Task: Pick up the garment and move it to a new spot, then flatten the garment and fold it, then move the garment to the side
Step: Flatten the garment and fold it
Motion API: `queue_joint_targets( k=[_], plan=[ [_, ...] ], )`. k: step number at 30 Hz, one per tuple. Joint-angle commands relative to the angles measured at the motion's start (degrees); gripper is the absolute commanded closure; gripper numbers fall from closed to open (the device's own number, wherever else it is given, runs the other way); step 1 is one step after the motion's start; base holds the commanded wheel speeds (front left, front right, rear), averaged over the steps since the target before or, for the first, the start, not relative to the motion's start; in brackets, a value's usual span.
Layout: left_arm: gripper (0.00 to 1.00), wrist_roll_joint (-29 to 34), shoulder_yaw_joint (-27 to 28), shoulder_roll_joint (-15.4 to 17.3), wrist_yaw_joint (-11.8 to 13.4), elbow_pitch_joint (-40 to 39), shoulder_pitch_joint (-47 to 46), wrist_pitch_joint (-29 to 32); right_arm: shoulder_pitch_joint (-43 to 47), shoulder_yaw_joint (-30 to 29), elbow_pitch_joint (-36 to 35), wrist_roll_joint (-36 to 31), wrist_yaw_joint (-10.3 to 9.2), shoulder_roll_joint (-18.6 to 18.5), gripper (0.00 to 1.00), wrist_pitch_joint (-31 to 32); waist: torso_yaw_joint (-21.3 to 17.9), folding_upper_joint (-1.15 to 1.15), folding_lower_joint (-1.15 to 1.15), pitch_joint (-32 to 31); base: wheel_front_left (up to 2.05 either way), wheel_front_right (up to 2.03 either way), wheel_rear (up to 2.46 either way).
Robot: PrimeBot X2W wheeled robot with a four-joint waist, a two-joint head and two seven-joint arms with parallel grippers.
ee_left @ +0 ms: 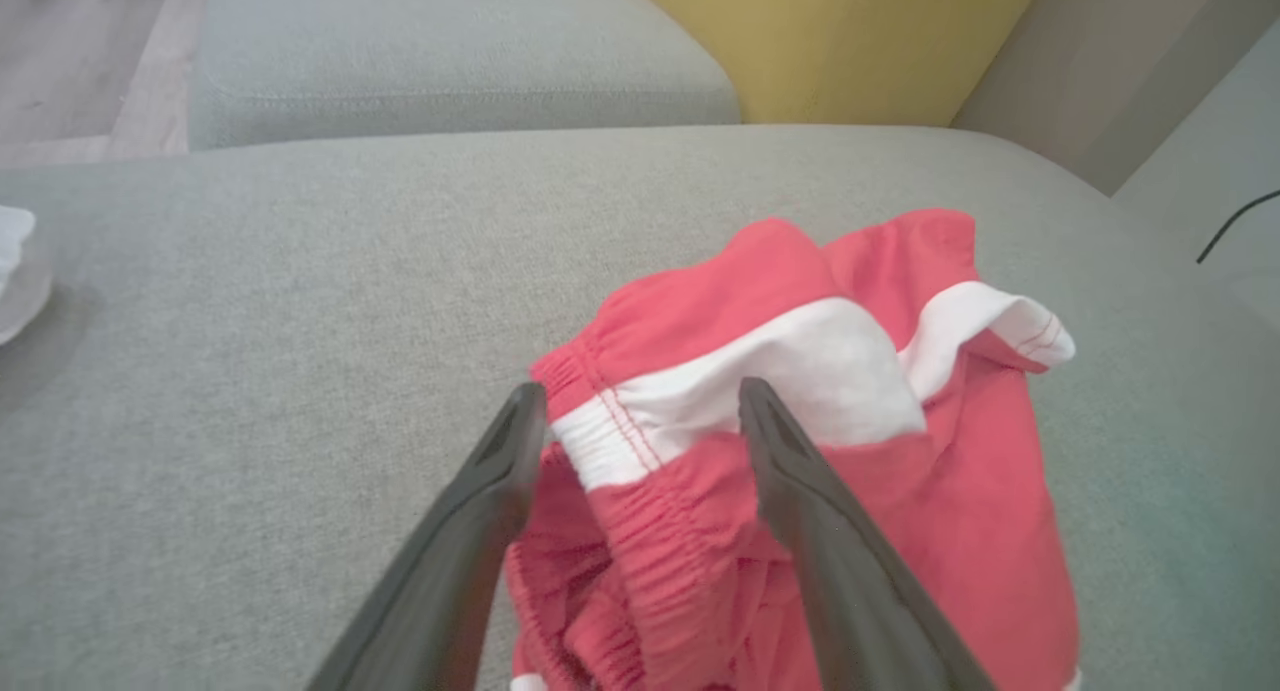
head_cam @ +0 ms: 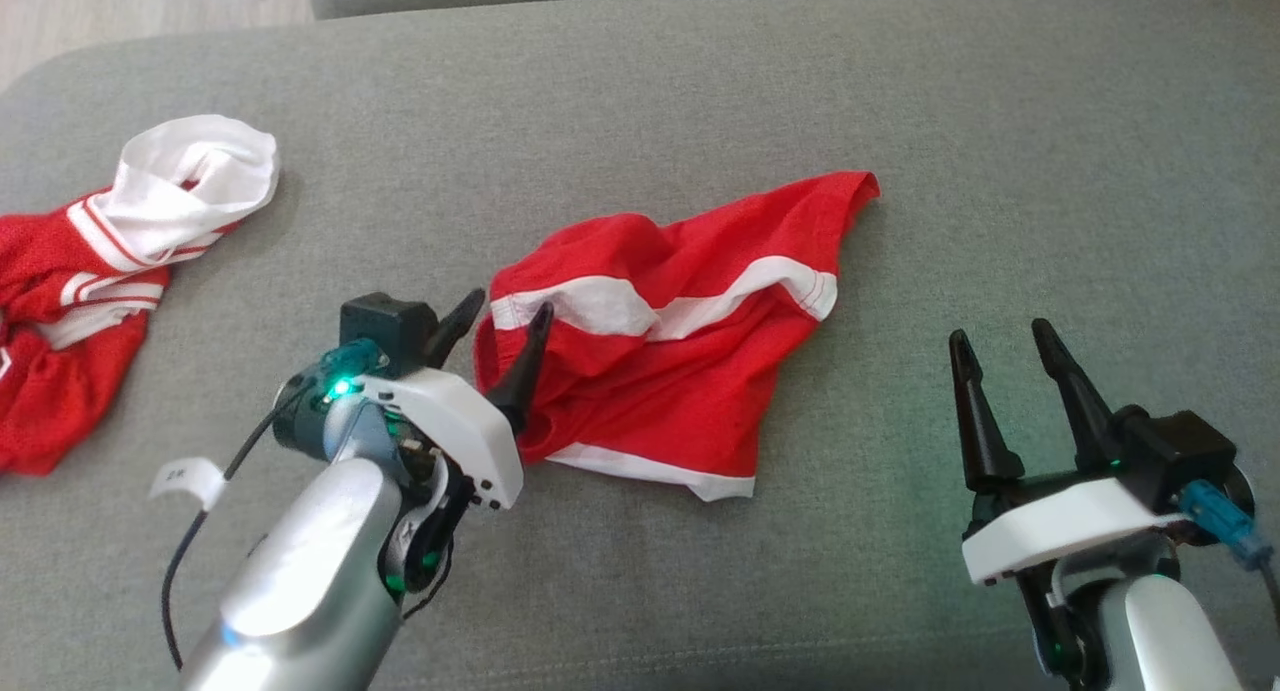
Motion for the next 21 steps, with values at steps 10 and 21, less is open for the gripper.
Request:
queue_joint_targets(
  k=[10,21],
  plan=[
    [1.0,-2.6,2.1,0.0,-1.6,2.0,-3.8,0.9,-2.9,1.1,-1.7,0.2,0.44,-0.2,0.0,-0.8,0.0,0.0,0.0,0.7,0.0,0.0,0.0],
    [1.0,-1.3,1.8,0.1,-1.5,1.8,-5.8,-2.2,-6.0,1.0,0.8,-0.8,0.44,-0.2,0.0,-1.0,1.5,0.0,0.0,1.8,0.0,0.0,0.0]
  ],
)
